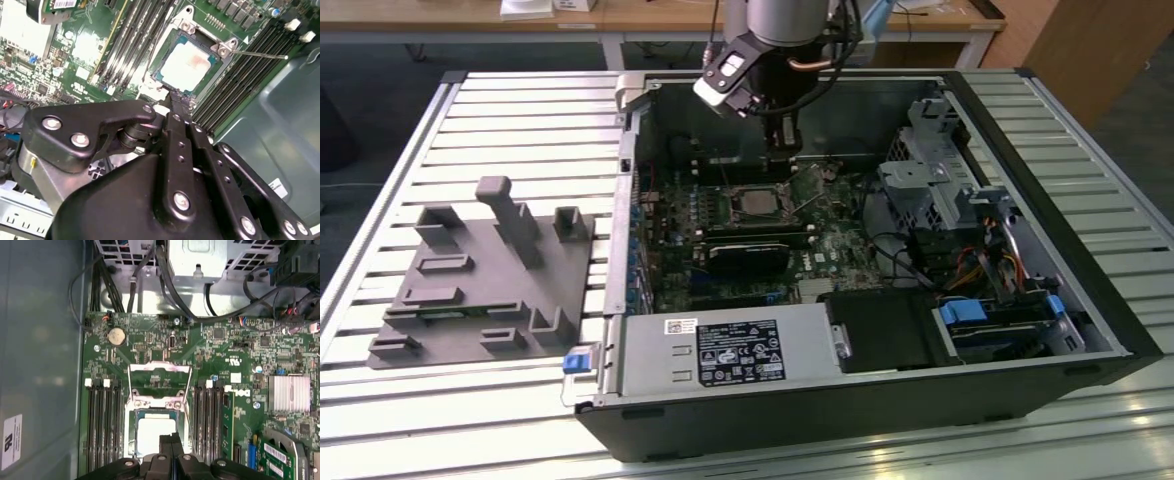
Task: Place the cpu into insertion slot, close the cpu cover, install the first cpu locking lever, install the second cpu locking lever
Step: 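Close the cpu cover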
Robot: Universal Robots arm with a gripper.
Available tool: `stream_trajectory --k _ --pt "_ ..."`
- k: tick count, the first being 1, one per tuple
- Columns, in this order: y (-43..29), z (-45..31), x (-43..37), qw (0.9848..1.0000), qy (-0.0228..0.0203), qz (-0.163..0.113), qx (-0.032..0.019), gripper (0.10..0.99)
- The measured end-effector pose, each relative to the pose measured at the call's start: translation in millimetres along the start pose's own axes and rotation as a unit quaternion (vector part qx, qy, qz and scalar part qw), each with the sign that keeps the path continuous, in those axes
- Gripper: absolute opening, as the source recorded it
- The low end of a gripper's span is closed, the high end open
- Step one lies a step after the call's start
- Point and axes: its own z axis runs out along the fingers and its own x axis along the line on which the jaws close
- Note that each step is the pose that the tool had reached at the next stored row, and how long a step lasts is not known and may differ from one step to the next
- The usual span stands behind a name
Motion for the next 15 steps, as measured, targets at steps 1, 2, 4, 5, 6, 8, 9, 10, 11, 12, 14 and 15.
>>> stream_trajectory --k 1,2,4,5,6,8,9,10,11,12,14,15 --pt "0.3 0.0 0.0 1.0 0.0 0.0 0.0 0.106" --pt "1.8 0.2 0.1 1.0 0.0 0.0 0.0006 0.106" --pt "3.1 0.2 0.0 1.0 -0.0001 0.0 0.0011 0.106" --pt "3.6 0.2 -0.1 1.0 -0.0002 0.0 0.0014 0.106" --pt "3.7 0.2 -0.1 1.0 -0.0002 0.0 0.0014 0.106" --pt "4.3 0.2 -0.1 1.0 -0.0002 0.0 0.0014 0.106" --pt "4.7 0.2 -0.1 1.0 -0.0002 0.0 0.0014 0.106" --pt "5.0 0.3 -0.1 1.0 -0.0002 0.0 0.0014 0.106" --pt "5.3 0.2 -0.1 1.0 -0.0002 0.0 0.0014 0.106" --pt "5.5 0.2 -0.1 1.0 -0.0002 0.0 0.0014 0.106" --pt "6.1 0.3 -0.1 1.0 -0.0002 0.0 0.0014 0.106" --pt "6.2 0.3 -0.1 1.0 -0.0002 0.0 0.0014 0.106"
